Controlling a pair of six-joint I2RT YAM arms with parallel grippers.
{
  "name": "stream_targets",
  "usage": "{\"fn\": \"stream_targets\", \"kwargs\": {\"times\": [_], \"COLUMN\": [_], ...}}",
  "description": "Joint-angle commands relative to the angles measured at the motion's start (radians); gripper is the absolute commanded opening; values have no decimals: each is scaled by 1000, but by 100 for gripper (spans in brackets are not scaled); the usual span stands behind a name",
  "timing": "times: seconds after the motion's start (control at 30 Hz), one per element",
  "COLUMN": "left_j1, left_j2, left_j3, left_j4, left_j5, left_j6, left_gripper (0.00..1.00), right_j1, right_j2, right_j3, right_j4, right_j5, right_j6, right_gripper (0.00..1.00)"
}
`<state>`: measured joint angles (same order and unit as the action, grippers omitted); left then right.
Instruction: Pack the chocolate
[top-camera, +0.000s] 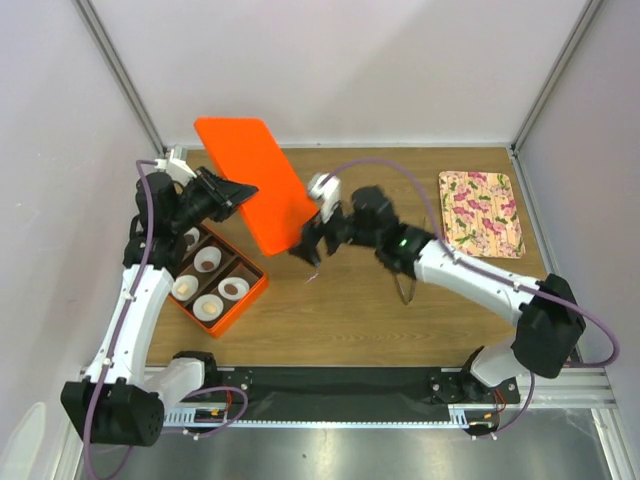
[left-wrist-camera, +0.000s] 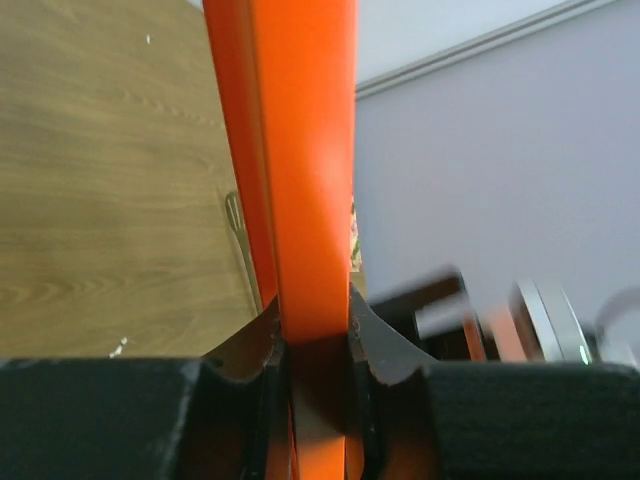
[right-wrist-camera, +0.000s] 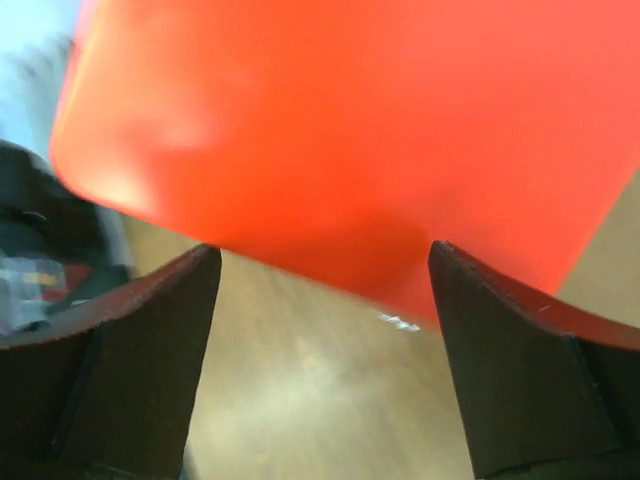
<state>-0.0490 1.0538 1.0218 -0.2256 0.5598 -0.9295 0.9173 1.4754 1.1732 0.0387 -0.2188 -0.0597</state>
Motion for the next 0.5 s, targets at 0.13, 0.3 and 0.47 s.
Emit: {"fn": "stream_targets", "kwargs": {"times": [0.13, 0.3, 0.47], "left_j1": [23, 37, 41], "left_j2": [-130, -175, -230], "left_j3": [-95, -163, -189], "left_j4": [103, 221, 302], "left_j5": [118, 140, 52], "left_j6": [80, 43, 52], "left_gripper": [1, 0, 1], "right_j1": [-399, -479, -491], "right_j2": [108, 250, 330], "right_j3": [55, 95, 22], "right_j4": [192, 430, 657], "right_j5": [-572, -718, -622], "right_j6": [550, 832, 1148], "right_gripper": [85, 84, 86]}}
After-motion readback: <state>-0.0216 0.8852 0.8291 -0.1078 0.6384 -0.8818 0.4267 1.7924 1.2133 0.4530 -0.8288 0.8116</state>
